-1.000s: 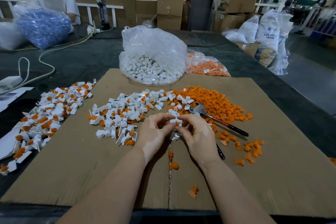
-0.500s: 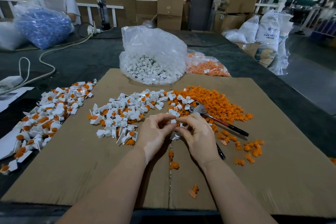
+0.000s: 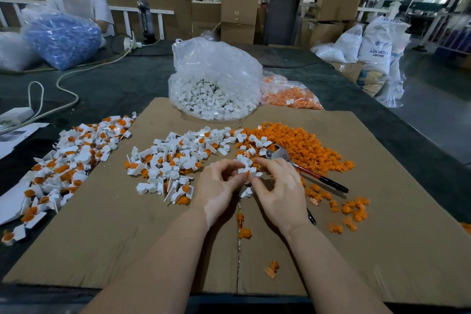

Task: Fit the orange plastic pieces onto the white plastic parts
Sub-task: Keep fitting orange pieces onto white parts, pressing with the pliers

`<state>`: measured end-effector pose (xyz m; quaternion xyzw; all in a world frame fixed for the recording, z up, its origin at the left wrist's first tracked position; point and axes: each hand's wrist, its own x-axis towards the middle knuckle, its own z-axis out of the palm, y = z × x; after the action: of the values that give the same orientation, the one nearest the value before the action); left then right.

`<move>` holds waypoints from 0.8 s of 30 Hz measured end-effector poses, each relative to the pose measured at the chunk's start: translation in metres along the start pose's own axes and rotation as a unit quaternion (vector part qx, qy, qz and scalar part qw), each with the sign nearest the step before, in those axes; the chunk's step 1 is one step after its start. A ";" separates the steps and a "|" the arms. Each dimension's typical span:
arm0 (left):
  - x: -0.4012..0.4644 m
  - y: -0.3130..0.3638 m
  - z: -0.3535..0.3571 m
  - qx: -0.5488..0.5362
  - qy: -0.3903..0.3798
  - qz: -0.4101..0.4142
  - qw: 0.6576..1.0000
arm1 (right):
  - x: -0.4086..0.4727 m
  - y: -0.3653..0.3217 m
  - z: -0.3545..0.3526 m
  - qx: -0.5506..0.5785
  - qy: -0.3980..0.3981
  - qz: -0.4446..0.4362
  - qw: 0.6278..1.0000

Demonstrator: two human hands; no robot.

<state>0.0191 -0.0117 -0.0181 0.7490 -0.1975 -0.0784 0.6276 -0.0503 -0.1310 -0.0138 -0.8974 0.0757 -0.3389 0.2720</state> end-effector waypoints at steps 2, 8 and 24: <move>0.000 0.000 0.001 -0.015 0.006 -0.010 1.000 | 0.001 0.003 -0.004 -0.072 0.026 0.047 0.996; 0.000 0.002 0.002 -0.027 0.023 -0.013 0.999 | 0.010 0.016 -0.025 -0.307 -0.122 0.269 0.905; 0.008 0.009 0.002 -0.186 0.059 -0.113 0.974 | 0.020 -0.009 -0.043 -0.156 -0.254 0.180 0.938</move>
<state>0.0236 -0.0180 -0.0093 0.6401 -0.0566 -0.1394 0.7534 -0.0638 -0.1486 0.0295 -0.9562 0.2160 -0.0293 0.1952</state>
